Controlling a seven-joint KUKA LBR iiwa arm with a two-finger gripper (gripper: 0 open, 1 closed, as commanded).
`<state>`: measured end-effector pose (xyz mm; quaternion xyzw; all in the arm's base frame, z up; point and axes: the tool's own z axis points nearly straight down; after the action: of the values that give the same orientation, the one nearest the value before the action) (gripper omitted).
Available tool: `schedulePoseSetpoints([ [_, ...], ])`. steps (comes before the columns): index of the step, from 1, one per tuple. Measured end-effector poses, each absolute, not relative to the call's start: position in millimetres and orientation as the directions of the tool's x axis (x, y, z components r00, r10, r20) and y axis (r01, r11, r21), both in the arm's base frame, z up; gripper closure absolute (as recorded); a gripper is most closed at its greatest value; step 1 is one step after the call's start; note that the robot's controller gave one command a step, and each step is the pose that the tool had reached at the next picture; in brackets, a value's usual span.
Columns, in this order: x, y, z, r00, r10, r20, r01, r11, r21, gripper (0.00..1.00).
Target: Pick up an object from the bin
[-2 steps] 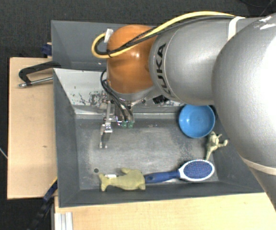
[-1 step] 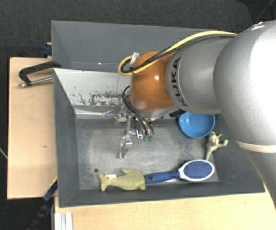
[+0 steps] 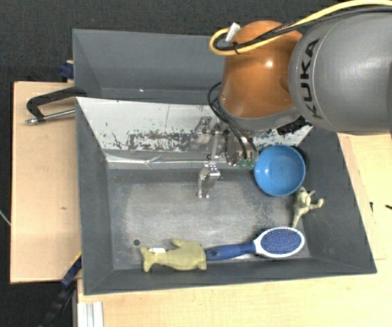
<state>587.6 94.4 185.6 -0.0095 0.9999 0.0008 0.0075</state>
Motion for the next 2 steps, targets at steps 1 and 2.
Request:
schedulePoseSetpoints([
  [1,571.1,-78,176,-0.993,-0.122,-0.001,-0.122,0.993,-0.003,0.00],
  [2,566.8,-119,70,-0.995,-0.095,-0.005,-0.095,0.995,0.001,0.00],
])
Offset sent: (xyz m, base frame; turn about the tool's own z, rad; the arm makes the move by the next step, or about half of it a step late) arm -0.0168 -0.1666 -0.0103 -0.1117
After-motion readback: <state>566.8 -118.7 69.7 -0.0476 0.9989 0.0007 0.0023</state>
